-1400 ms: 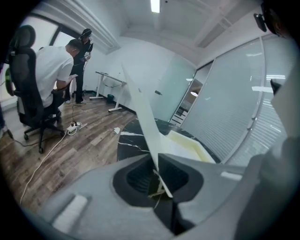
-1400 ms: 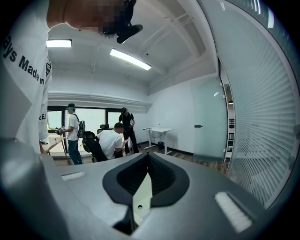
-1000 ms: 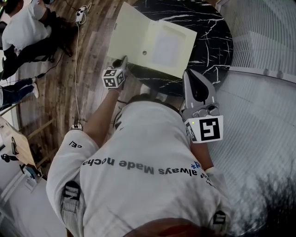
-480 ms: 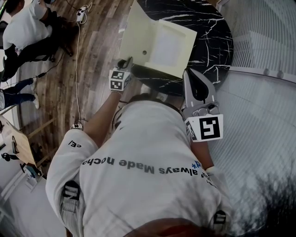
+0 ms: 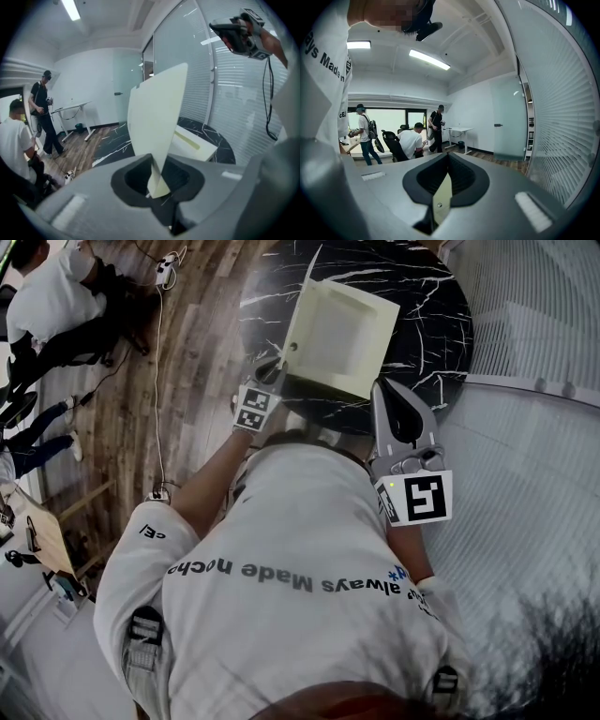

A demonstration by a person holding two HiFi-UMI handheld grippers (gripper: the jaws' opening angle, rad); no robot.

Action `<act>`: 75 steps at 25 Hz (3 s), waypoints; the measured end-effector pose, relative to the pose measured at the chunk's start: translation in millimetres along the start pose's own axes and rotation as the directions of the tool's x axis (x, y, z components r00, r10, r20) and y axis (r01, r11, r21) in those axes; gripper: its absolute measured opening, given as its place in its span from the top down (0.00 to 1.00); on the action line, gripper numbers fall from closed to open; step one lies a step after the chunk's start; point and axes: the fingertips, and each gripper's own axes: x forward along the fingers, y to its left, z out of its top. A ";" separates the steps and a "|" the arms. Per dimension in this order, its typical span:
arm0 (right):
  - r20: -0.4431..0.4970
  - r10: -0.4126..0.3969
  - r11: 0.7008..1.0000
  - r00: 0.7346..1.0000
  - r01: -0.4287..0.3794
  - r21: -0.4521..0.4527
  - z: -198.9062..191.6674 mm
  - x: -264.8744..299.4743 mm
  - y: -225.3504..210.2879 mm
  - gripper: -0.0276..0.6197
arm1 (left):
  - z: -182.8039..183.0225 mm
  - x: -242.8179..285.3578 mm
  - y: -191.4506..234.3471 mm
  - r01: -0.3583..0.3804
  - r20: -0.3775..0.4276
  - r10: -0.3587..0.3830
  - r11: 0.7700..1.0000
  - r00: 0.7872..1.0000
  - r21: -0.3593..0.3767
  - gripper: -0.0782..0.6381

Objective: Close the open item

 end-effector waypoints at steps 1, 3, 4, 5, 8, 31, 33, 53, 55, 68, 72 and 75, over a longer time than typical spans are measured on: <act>-0.001 -0.001 1.000 1.000 0.001 0.001 0.4 0.3 -0.4 0.95 | 1.7 0.8 -2.4 0.006 -0.002 -0.006 1.000 1.000 0.011 0.81; -0.001 -0.003 1.000 1.000 0.003 0.002 0.2 0.0 -1.2 0.95 | 4.0 2.5 -7.6 0.015 -0.010 -0.015 0.999 1.000 0.035 0.81; -0.001 -0.004 1.000 1.000 0.004 0.002 -0.3 -0.3 -1.7 0.95 | 4.3 3.6 -10.6 0.019 -0.017 -0.019 0.999 1.000 0.050 0.81; -0.001 -0.005 1.000 1.000 0.005 0.003 -0.9 -0.6 -2.2 0.95 | 3.8 5.1 -14.0 0.024 -0.026 -0.023 0.998 0.999 0.065 0.81; -0.001 -0.007 1.000 1.000 0.007 0.005 -2.2 -1.1 -3.5 0.95 | 1.0 10.3 -24.7 0.044 -0.053 -0.038 0.993 0.998 0.107 0.80; -0.028 -0.036 0.999 0.999 0.037 0.031 -24.9 -1.4 -12.5 0.95 | -14.0 50.1 -94.0 0.233 -0.256 -0.166 0.937 0.952 0.259 0.77; -0.044 -0.044 0.999 0.998 0.045 0.029 -33.2 0.2 -15.3 0.95 | -15.6 53.3 -97.7 0.246 -0.271 -0.173 0.933 0.947 0.263 0.76; -0.301 -0.180 0.979 0.936 0.201 0.038 -191.9 51.6 -114.3 0.95 | -40.9 81.4 -125.6 0.334 -0.444 -0.173 0.888 0.879 0.315 0.73; -0.332 -0.185 0.977 0.925 0.210 0.042 -210.1 60.7 -125.9 0.95 | -42.5 83.0 -126.6 0.339 -0.454 -0.172 0.886 0.874 0.316 0.73; -0.518 -0.178 0.970 0.837 0.239 0.053 -305.3 103.1 -166.5 0.95 | -49.2 92.1 -132.8 0.376 -0.508 -0.174 0.867 0.843 0.326 0.71; -0.550 -0.163 0.973 0.819 0.226 0.047 -323.6 109.8 -169.3 0.95 | -51.2 93.7 -134.4 0.387 -0.526 -0.172 0.860 0.833 0.331 0.71; -0.573 -0.155 0.974 0.805 0.222 0.048 -336.0 113.0 -170.7 0.95 | -51.6 94.3 -135.0 0.393 -0.537 -0.170 0.857 0.827 0.333 0.70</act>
